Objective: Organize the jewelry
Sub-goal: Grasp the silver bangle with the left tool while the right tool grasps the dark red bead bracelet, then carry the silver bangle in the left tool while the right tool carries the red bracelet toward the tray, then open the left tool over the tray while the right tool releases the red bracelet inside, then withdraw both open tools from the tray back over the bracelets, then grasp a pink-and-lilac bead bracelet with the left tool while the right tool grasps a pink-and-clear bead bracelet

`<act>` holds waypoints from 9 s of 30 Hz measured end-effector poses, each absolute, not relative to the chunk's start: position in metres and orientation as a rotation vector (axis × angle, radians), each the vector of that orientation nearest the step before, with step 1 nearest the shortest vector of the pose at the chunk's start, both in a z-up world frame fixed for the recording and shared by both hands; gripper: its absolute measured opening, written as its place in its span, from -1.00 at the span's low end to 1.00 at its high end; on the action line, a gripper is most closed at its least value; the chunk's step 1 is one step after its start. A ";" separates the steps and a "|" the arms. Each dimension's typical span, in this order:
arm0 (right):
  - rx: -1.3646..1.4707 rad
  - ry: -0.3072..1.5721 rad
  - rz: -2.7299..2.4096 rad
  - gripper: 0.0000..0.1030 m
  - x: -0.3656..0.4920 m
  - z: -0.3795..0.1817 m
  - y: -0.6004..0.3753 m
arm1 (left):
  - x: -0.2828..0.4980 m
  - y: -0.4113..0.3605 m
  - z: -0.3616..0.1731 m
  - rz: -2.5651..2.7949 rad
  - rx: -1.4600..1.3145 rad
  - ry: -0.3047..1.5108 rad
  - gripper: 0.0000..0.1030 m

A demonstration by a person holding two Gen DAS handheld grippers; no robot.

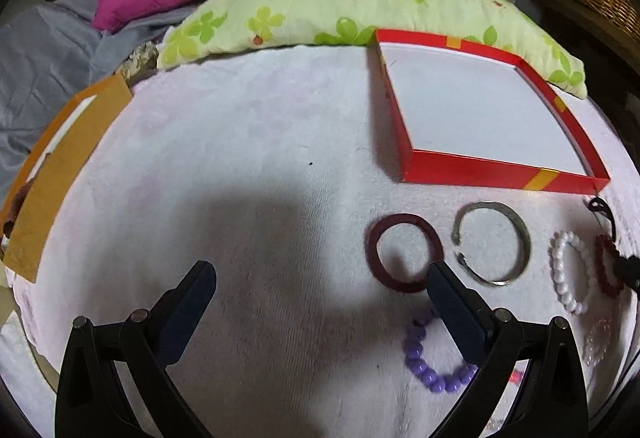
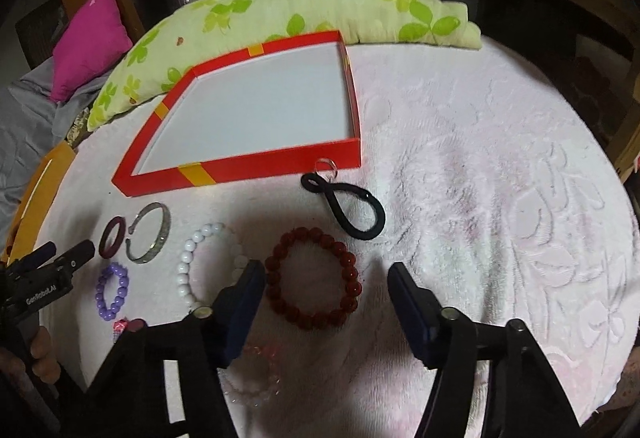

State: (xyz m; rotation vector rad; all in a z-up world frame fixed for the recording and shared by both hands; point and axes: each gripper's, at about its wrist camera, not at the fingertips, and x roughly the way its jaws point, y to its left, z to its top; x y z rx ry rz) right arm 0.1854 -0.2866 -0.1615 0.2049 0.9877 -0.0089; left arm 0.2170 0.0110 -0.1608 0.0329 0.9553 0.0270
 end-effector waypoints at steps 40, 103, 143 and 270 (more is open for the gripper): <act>0.203 0.955 -0.015 -0.79 0.193 -0.177 -0.289 | 0.233 0.005 -0.177 -0.104 -0.037 0.911 -0.81; 0.306 0.977 0.057 -0.79 0.195 -0.174 -0.293 | 0.234 -0.075 -0.170 -0.450 0.109 0.909 0.20; 0.359 0.887 0.220 -0.79 0.342 -0.091 -0.277 | 0.356 -0.072 -0.096 -0.396 0.157 0.809 0.20; 0.164 1.072 0.209 -0.75 0.143 -0.165 -0.268 | 0.136 -0.015 -0.163 -0.425 0.066 0.951 0.24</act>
